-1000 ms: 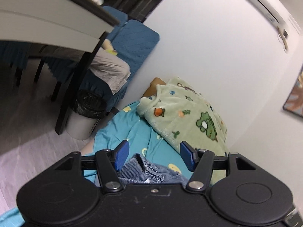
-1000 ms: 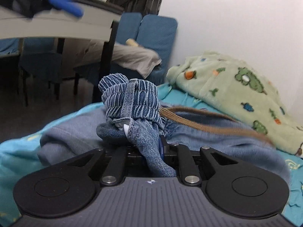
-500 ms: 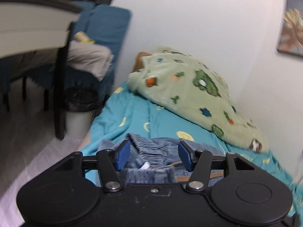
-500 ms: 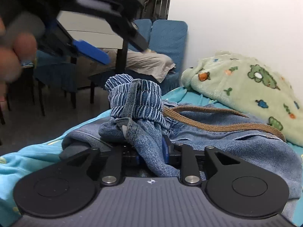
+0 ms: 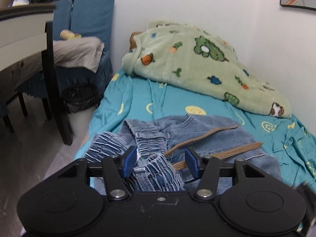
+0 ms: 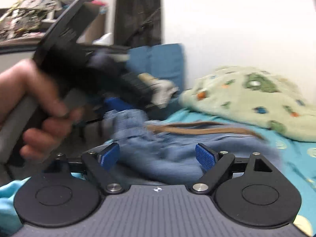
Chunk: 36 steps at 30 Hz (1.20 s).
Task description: Fold clothes
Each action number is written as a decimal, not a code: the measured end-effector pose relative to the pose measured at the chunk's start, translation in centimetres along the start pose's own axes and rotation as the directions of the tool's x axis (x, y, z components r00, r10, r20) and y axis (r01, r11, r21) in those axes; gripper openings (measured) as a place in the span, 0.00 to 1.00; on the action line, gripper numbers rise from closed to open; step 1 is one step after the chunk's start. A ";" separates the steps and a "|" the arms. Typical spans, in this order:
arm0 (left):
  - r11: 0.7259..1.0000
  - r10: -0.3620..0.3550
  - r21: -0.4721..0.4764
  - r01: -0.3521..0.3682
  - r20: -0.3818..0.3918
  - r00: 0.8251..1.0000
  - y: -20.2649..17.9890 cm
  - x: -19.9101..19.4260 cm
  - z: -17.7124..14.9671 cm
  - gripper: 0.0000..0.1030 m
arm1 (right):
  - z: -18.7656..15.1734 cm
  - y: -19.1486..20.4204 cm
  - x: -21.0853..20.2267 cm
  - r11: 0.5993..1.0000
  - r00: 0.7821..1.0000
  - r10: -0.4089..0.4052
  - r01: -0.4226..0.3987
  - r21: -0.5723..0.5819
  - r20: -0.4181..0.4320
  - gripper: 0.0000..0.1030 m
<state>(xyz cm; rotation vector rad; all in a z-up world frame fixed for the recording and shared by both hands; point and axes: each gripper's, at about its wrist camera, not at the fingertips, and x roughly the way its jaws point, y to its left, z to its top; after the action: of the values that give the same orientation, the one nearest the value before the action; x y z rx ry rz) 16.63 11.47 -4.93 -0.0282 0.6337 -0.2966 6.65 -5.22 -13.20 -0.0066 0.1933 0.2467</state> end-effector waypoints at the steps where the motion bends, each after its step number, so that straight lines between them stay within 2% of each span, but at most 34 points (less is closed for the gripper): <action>1: 1.000 0.003 0.006 -0.003 -0.014 1.000 -0.1 0.1 0.0 0.49 | 0.3 -0.6 0.0 0.999 0.999 -0.050 0.050 0.007 0.008 0.84; 3: 0.998 0.035 0.049 -0.031 -0.066 0.997 -0.4 0.4 -0.1 0.48 | 0.9 -2.5 0.6 0.991 0.991 -0.132 0.131 0.040 0.010 0.84; 4: 0.997 0.042 0.068 -0.036 -0.091 0.995 -0.4 0.4 -0.3 0.44 | 1.1 -3.7 0.9 0.983 0.986 -0.165 0.164 0.080 -0.003 0.84; 7: 0.996 0.049 0.088 -0.035 -0.165 0.985 -0.4 0.7 -1.0 0.47 | 1.0 -7.7 2.4 0.946 0.978 -0.177 0.199 0.256 -0.105 0.84; 9: 0.996 0.038 0.088 -0.021 -0.190 0.981 -0.4 0.8 -1.3 0.49 | 0.2 -9.8 3.1 0.913 0.977 -0.137 0.188 0.361 -0.162 0.84; 11: 0.997 0.005 0.079 0.010 -0.182 0.983 -0.4 0.6 -1.3 0.58 | -0.6 -11.0 3.9 0.884 0.979 -0.075 0.153 0.442 -0.190 0.85; 15: 0.994 -0.032 0.099 0.048 -0.157 0.987 -0.7 1.3 -1.4 0.62 | -0.6 -10.9 4.2 0.868 0.982 -0.023 0.114 0.484 -0.190 0.91; 18: 0.995 -0.065 0.061 0.078 -0.185 0.981 -0.2 2.5 -1.0 0.62 | -0.6 -10.7 4.1 0.859 0.981 -0.011 0.109 0.500 -0.194 0.91; 19: 0.996 -0.071 0.045 0.082 -0.199 0.977 -0.1 3.0 -0.8 0.59 | -0.7 -11.0 3.9 0.849 0.981 -0.008 0.108 0.518 -0.192 0.91; 20: 0.996 -0.062 0.048 0.074 -0.215 0.975 -0.1 3.4 -0.8 0.46 | -0.8 -11.2 3.8 0.838 0.982 -0.005 0.107 0.535 -0.189 0.90; 21: 0.997 -0.036 0.061 0.050 -0.224 0.974 -0.4 3.6 -0.9 0.38 | -0.9 -11.5 3.7 0.825 0.982 -0.003 0.108 0.555 -0.187 0.90; 25: 0.999 -0.003 0.047 0.011 -0.166 0.986 -0.6 2.3 -0.8 0.26 | -1.2 -12.4 3.4 0.795 0.980 -0.008 0.125 0.594 -0.197 0.90; 27: 1.000 -0.012 -0.012 0.010 -0.099 0.995 -0.1 0.6 -0.4 0.21 | -1.3 -12.6 3.4 0.790 0.978 -0.014 0.137 0.598 -0.206 0.90; 28: 0.997 -0.030 -0.076 0.025 -0.063 0.998 0.5 -0.5 -0.2 0.18 | -1.2 -12.6 3.4 0.791 0.978 -0.015 0.138 0.596 -0.207 0.90; 29: 0.987 -0.048 -0.152 0.044 -0.021 0.999 1.3 -1.8 0.1 0.13 | -1.0 -12.4 3.4 0.797 0.978 -0.016 0.138 0.588 -0.208 0.90; 31: 0.951 -0.071 -0.294 0.092 0.079 0.994 3.0 -4.2 0.4 0.13 | -0.5 -12.0 3.5 0.814 0.978 -0.017 0.134 0.564 -0.209 0.89; 32: 0.934 -0.065 -0.345 0.095 0.098 0.993 3.8 -4.8 0.3 0.13 | -0.1 -11.8 3.4 0.822 0.980 -0.012 0.123 0.556 -0.199 0.89; 33: 0.914 -0.057 -0.393 0.098 0.114 0.992 4.5 -5.4 0.2 0.13 | 0.1 -11.6 3.3 0.831 0.983 -0.005 0.106 0.546 -0.184 0.89; 36: 0.876 0.023 -0.482 -0.013 0.014 1.000 5.7 -4.1 -0.9 0.13 | 0.8 -10.7 3.2 0.865 0.987 -0.001 0.083 0.494 -0.163 0.88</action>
<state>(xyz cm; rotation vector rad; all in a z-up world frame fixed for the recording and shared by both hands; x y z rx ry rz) 14.44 18.14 -3.97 -0.5062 0.6754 -0.1125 12.48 -14.77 -13.23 0.4897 0.4122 0.1455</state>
